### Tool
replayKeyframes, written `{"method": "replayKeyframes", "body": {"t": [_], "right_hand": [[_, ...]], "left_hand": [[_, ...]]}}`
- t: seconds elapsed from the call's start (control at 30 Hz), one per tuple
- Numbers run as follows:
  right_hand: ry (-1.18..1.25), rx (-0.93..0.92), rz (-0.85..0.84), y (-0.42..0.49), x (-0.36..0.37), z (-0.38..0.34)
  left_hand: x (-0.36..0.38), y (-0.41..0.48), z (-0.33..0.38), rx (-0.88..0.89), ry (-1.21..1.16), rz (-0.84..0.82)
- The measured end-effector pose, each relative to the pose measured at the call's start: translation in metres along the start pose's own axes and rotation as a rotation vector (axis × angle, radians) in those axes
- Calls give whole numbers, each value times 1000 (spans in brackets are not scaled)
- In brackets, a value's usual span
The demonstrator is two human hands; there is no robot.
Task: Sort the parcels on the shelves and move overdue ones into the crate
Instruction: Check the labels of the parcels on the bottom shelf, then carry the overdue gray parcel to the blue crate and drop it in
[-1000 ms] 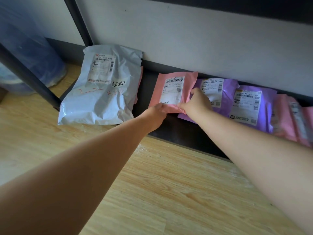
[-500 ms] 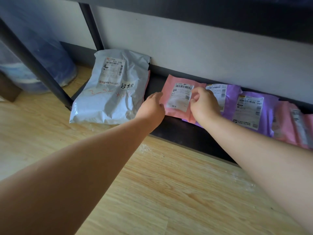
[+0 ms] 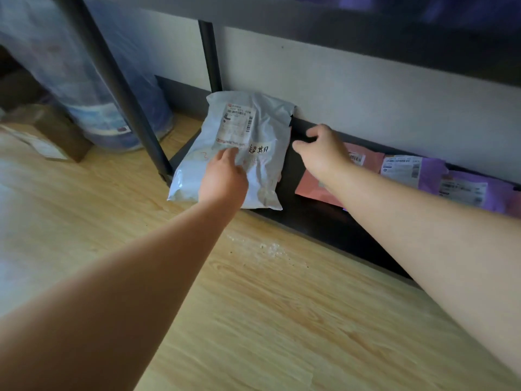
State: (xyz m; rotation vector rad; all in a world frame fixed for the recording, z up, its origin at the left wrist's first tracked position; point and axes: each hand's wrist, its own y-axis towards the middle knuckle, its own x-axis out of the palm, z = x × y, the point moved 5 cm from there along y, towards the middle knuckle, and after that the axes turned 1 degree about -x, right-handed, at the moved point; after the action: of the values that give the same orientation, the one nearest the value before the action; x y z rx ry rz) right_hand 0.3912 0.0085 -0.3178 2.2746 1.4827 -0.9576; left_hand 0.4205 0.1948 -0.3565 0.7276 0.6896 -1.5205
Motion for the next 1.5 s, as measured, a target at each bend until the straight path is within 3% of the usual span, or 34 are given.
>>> {"method": "replayKeyframes", "body": {"t": [0.23, 0.5, 0.77, 1.0, 1.17, 1.37, 1.5], "right_hand": [[171, 174, -246, -2, 68, -3], [358, 370, -236, 3, 105, 15], [435, 406, -252, 3, 106, 19], [356, 379, -253, 5, 106, 12], [470, 348, -221, 3, 102, 12], [616, 376, -280, -6, 76, 13], [586, 330, -375, -27, 43, 21]], "left_hand": [[-19, 17, -64, -189, 110, -47], [-18, 22, -95, -366, 6, -159], [-15, 25, -97, -480, -209, -150], [-13, 28, -100, -523, -184, -122], [-19, 23, -103, -573, -217, -73], [-30, 22, -87, -561, -276, -25], [-26, 18, -65, -498, -404, -133]]}}
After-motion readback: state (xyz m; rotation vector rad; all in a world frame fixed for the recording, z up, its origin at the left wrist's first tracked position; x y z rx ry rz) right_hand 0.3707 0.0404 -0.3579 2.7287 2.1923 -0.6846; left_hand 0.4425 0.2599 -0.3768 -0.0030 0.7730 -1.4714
